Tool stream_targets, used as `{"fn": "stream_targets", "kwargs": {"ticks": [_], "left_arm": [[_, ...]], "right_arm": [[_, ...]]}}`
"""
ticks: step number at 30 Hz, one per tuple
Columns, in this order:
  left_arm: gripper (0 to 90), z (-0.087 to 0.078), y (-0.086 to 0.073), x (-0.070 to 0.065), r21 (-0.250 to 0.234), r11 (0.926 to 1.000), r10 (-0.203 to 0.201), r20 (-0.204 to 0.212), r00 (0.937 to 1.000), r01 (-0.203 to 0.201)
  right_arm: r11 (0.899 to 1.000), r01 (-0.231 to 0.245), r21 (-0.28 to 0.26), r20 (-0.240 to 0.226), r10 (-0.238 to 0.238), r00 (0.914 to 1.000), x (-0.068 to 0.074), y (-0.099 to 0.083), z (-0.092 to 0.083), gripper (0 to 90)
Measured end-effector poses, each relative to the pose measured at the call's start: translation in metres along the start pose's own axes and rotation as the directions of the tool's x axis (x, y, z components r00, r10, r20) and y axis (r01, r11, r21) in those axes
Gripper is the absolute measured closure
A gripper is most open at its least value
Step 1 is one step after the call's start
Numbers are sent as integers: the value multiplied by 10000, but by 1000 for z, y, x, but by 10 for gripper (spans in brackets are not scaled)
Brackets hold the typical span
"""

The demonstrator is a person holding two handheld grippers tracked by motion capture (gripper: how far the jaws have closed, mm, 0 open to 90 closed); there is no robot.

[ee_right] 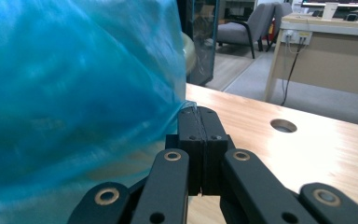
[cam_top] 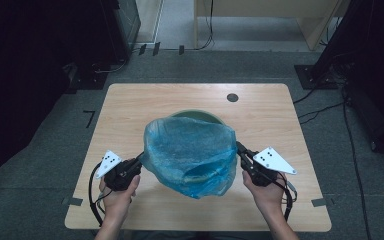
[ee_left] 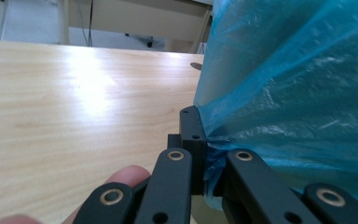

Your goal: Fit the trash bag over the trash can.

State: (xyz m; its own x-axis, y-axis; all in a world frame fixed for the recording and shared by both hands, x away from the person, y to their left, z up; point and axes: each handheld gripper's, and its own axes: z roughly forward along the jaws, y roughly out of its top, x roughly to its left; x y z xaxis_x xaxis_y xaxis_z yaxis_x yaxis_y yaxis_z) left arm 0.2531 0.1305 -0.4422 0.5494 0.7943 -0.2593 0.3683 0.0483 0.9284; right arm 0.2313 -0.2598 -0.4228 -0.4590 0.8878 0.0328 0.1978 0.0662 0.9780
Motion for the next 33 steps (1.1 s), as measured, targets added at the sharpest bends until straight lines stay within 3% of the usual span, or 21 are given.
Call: {"fn": "stream_targets", "kwargs": {"ticks": [4, 5, 7, 9, 12, 13, 17, 19, 21, 24, 26, 29, 33], "left_arm": [[762, 3, 8, -4, -106, 9999, 15, 26, 10000, -15], [764, 6, 8, -4, 83, 10000, -48, -205, 9998, 50], [829, 13, 4, 2, 704, 9949, -709, -286, 9971, 728], [900, 21, -4, 8, 1150, 9852, -1241, -319, 9918, 1270], [900, 34, -19, 9, 1840, 9693, -1622, -185, 9866, 1628], [900, 38, -23, 7, 2095, 9648, -1598, -126, 9871, 1589], [900, 46, -28, 1, 2513, 9580, -1380, -184, 9903, 1381], [897, 46, -29, 0, 2410, 9601, -1415, -195, 9897, 1420], [874, 43, -28, 2, 2214, 9658, -1357, -121, 9907, 1350], [832, 34, -25, 6, 1521, 9797, -1329, 25, 9911, 1309], [812, 29, -22, 7, 1129, 9858, -1262, 114, 9919, 1241], [797, 24, -17, 4, 723, 9910, -1143, 225, 9932, 1124], [796, 22, -16, 2, 615, 9928, -1046, 234, 9942, 1030]], "right_arm": [[9987, 46, -512, 0, -46, 10000, 3, 14, -1, 900], [9980, 45, -627, 11, -45, 10000, 3, 18, -1, 900], [9979, 9, -647, 145, 1, 9999, 3, 22, 1, 900], [9992, -36, -402, 355, 50, 9994, 1, 21, 8, 900], [9982, -336, 499, 498, 312, 9983, -4, 7, 25, 900], [9962, -415, 763, 469, 380, 9982, -5, 1, 29, 900], [9867, -469, 1554, 312, 426, 9986, -2, -19, 39, 900], [9825, -669, 1740, 288, 628, 9976, -6, -28, 39, 900], [9841, -849, 1559, 260, 818, 9963, -12, -30, 33, 892], [9932, -939, 691, 144, 932, 9955, -23, -22, 14, 813], [9976, -694, -32, 107, 695, 9975, -25, -10, -2, 799], [9958, -269, -877, -114, 260, 9996, -17, 10, -20, 777], [9850, 93, -1723, -709, -218, 9972, 3, 31, -35, 735]]}}
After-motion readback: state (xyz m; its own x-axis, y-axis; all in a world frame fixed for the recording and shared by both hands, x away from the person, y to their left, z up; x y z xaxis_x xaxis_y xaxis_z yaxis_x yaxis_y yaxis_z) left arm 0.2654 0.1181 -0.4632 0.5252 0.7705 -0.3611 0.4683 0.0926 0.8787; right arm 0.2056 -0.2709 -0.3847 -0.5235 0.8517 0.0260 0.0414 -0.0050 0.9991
